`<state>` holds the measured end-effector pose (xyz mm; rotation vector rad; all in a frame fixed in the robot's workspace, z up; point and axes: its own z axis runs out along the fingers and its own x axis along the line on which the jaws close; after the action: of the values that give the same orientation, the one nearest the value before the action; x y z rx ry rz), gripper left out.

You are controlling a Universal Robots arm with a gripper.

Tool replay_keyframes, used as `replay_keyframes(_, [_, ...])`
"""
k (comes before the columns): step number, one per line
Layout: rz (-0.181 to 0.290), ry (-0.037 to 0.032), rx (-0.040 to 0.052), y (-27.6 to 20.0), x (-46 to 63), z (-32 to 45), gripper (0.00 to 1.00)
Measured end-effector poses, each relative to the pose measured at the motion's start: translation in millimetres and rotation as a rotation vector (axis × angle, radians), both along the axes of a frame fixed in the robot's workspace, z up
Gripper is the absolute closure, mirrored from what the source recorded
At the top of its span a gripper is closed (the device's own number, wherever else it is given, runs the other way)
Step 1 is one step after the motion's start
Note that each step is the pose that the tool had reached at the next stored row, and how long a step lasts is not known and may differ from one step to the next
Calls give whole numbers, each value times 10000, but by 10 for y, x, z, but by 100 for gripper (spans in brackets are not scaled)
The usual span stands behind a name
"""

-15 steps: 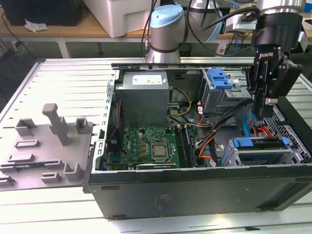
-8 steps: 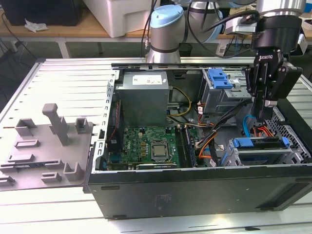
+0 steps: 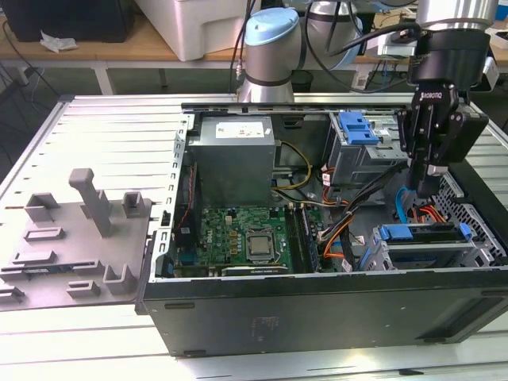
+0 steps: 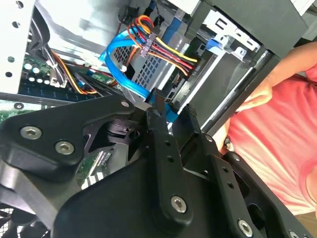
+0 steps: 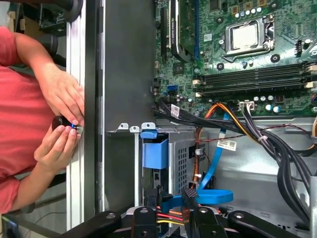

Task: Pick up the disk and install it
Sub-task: 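Insert the second disk wire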

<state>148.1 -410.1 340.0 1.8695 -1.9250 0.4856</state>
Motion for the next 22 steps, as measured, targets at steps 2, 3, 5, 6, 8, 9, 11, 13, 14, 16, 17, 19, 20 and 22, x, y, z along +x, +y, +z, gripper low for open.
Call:
replay_keyframes(2, [0, -1, 17, -2, 0, 1, 66])
replay_keyframes(3, [-1, 0, 17, -3, 0, 1, 66])
replay_keyframes(5, [-2, 9, 8, -6, -1, 0, 66])
replay_keyframes(6, [-2, 18, -4, -9, -1, 0, 66])
replay_keyframes(8, [0, 36, -46, -11, 0, 2, 66])
replay_keyframes(9, [-1, 39, -48, -11, 0, 1, 66])
replay_keyframes(11, [-1, 39, -46, -12, 0, -2, 66])
replay_keyframes(13, [-1, 39, -44, -13, 0, -3, 66])
replay_keyframes(14, [0, 39, -44, -15, 0, -3, 66])
replay_keyframes(16, [0, 40, -44, -20, 0, -3, 66])
replay_keyframes(17, [0, 39, -45, -23, 0, -3, 66])
replay_keyframes(19, [-1, 39, -46, -29, 0, -2, 75])
replay_keyframes(20, [0, 39, -46, -32, 0, -2, 84])
replay_keyframes(22, [0, 39, -45, -36, 0, -3, 84])
